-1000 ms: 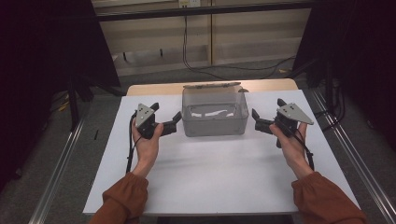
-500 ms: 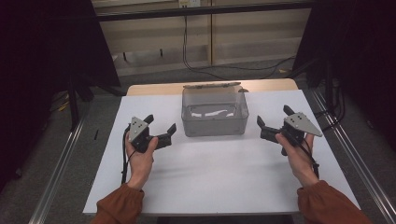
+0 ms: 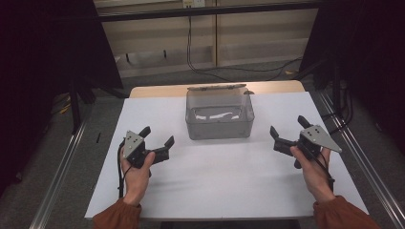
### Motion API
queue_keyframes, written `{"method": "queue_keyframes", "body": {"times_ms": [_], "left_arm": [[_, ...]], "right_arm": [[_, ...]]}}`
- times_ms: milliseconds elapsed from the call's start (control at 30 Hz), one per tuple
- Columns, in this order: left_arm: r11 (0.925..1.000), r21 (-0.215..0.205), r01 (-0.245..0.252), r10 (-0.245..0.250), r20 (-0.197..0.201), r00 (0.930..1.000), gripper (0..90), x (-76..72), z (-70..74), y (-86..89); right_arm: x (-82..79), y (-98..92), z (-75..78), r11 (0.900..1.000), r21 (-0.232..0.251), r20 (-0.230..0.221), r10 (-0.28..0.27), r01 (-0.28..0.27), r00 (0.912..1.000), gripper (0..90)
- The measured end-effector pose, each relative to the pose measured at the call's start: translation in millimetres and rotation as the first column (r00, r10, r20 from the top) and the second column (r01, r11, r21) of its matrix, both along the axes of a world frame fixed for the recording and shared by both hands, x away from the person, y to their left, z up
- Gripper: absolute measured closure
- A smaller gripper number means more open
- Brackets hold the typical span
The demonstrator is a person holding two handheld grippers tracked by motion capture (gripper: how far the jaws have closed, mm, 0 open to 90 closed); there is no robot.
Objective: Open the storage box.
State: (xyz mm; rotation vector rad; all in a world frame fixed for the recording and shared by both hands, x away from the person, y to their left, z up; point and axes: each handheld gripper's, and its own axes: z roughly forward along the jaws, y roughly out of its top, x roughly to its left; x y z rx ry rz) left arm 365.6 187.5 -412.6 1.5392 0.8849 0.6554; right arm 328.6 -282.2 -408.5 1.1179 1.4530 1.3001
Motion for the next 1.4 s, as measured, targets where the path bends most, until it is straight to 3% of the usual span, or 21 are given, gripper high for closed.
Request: {"method": "queue_keyframes", "body": {"times_ms": [333,500,733,800,867,933,1000,1133,1400], "left_arm": [[0.9992,-0.007,-0.04,0.04,0.001,0.9992,3.1,-15.0,-2.7,10.4],[0.9986,0.033,-0.042,0.043,-0.014,0.999,3.1,-21.4,-9.4,14.5],[0.9973,0.024,-0.07,0.071,-0.011,0.9975,3.2,-28.1,-10.4,23.9],[0.9947,0.059,-0.084,0.084,0.008,0.9964,3.2,-33.1,-9.9,24.6],[0.9963,0.04,-0.076,0.075,0.012,0.9971,3.1,-38.0,-8.2,25.4],[0.9943,0.043,-0.098,0.097,0.026,0.995,3.1,-42.3,-6.9,27.8],[0.9948,0.013,-0.101,0.101,0.009,0.9949,3.1,-45.0,-8.3,30.5],[0.9945,0.037,-0.098,0.099,-0.002,0.9951,3.1,-48.9,-13.7,32.7],[0.9919,0.062,-0.11,0.111,-0.012,0.9937,3.1,-51.0,-20.5,32.7]], "right_arm": [[-19.2,-6.4,-4.3,1.0,-0.015,-0.002,-0.02,0.02,0.9998,0.6],[-28.4,-11.4,-10.0,0.999,-0.022,-0.015,-0.037,0.037,0.9992,0.6],[-40.3,-19.5,-18.4,0.997,-0.033,-0.018,-0.065,0.065,0.9977,0.5],[-43.3,-20.9,-18.8,0.997,-0.031,-0.02,-0.066,0.065,0.9976,0.1],[-47.1,-21.7,-19.2,0.998,-0.029,-0.02,-0.063,0.062,0.9978,0.0],[-51.6,-22.5,-20.0,0.998,-0.02,-0.023,-0.064,0.063,0.9977,0.0],[-55.7,-24.2,-21.0,0.998,-0.018,-0.021,-0.066,0.066,0.9976,0.0],[-64.2,-29.1,-25.9,0.998,-0.002,-0.027,-0.069,0.069,0.9973,0.0],[-76.4,-29.7,-34.0,0.997,-0.026,-0.037,-0.067,0.066,0.9971,0.0]]}}
